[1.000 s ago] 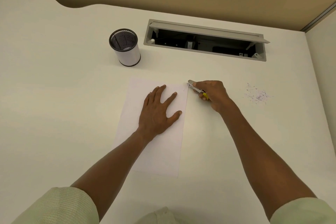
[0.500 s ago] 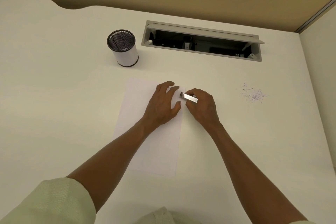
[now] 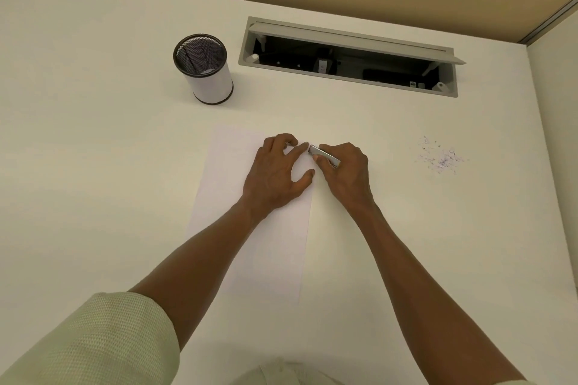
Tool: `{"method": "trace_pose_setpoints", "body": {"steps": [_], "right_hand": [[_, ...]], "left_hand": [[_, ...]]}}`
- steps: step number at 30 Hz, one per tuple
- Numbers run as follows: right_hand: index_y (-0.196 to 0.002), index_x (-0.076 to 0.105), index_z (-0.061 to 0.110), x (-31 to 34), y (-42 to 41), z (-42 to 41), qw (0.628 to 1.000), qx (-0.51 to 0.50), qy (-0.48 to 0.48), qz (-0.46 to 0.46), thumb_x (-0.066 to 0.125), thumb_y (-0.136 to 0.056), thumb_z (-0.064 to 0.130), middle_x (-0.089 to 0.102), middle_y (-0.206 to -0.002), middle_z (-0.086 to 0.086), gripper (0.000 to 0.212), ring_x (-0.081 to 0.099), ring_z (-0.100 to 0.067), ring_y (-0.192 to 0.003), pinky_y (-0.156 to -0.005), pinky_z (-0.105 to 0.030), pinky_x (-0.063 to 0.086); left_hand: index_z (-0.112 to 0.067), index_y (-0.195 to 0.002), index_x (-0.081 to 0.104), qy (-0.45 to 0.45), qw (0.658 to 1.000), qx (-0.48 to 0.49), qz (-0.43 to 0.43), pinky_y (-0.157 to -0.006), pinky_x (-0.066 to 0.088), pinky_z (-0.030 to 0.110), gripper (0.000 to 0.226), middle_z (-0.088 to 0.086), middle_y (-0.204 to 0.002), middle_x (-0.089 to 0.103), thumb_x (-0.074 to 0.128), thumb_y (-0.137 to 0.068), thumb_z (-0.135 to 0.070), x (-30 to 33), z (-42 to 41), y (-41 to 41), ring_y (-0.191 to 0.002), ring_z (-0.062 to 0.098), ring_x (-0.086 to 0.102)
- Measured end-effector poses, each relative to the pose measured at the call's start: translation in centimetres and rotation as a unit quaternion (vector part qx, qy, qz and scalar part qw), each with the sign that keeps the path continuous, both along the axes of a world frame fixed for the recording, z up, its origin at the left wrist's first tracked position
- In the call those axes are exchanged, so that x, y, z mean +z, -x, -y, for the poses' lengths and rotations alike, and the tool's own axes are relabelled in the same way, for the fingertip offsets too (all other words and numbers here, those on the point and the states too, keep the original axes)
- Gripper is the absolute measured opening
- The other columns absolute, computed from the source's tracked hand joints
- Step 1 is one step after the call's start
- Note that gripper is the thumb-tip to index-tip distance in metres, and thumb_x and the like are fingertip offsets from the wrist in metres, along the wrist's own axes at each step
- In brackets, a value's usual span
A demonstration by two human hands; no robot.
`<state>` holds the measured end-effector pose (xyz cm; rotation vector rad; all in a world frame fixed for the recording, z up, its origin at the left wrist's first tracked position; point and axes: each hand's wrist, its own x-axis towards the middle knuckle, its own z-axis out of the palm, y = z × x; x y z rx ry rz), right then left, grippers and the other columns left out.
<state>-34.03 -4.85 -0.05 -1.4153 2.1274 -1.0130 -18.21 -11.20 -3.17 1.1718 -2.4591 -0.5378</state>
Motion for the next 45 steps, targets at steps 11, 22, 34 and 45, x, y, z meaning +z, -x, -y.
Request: {"method": "trace_pose_setpoints", "body": {"steps": [11, 22, 34, 45], "right_hand": [[-0.103, 0.076, 0.013, 0.5, -0.9, 1.2, 0.999, -0.021, -0.034, -0.03, 0.065, -0.089, 0.024, 0.071, -0.084, -0.011, 0.021, 0.06, -0.027, -0.082, -0.072, -0.038, 0.047], [-0.101, 0.076, 0.015, 0.4, 1.3, 1.9, 0.992, 0.094, -0.05, -0.068, 0.064, -0.087, 0.019, 0.066, -0.076, -0.006, 0.019, 0.056, -0.023, -0.077, -0.071, -0.031, 0.04], [-0.101, 0.075, 0.014, 0.5, 2.0, 2.5, 0.958, 0.178, 0.0, -0.223, 0.065, -0.081, 0.004, 0.062, -0.085, -0.007, 0.024, 0.05, -0.029, -0.077, -0.064, -0.03, 0.035], [-0.106, 0.069, 0.011, 0.3, 1.1, 1.5, 0.904, 0.216, 0.05, -0.365, 0.057, -0.077, -0.004, 0.061, -0.09, -0.008, 0.035, 0.05, -0.027, -0.081, -0.064, -0.033, 0.033]], "left_hand": [[-0.031, -0.132, 0.06, -0.006, 0.999, 0.033, 0.019, -0.094, 0.036, 0.031, 0.057, -0.003, -0.126, 0.049, 0.061, -0.081, -0.056, 0.3, -0.1, 0.2, -0.118, 0.019, 0.043], [-0.031, -0.137, 0.058, -0.01, 0.999, 0.039, 0.028, -0.097, 0.037, 0.034, 0.065, -0.002, -0.127, 0.048, 0.058, -0.079, -0.061, 0.3, 0.0, 0.2, -0.12, 0.02, 0.043], [-0.031, -0.132, 0.06, -0.004, 0.999, 0.05, 0.021, -0.094, 0.039, 0.034, 0.062, -0.003, -0.124, 0.049, 0.06, -0.077, -0.06, 0.3, 0.0, 0.4, -0.117, 0.02, 0.044], [-0.033, -0.135, 0.059, -0.018, 0.999, 0.045, 0.025, -0.096, 0.037, 0.033, 0.064, -0.003, -0.126, 0.048, 0.061, -0.077, -0.062, 0.5, -0.1, 0.3, -0.12, 0.019, 0.043]]}}
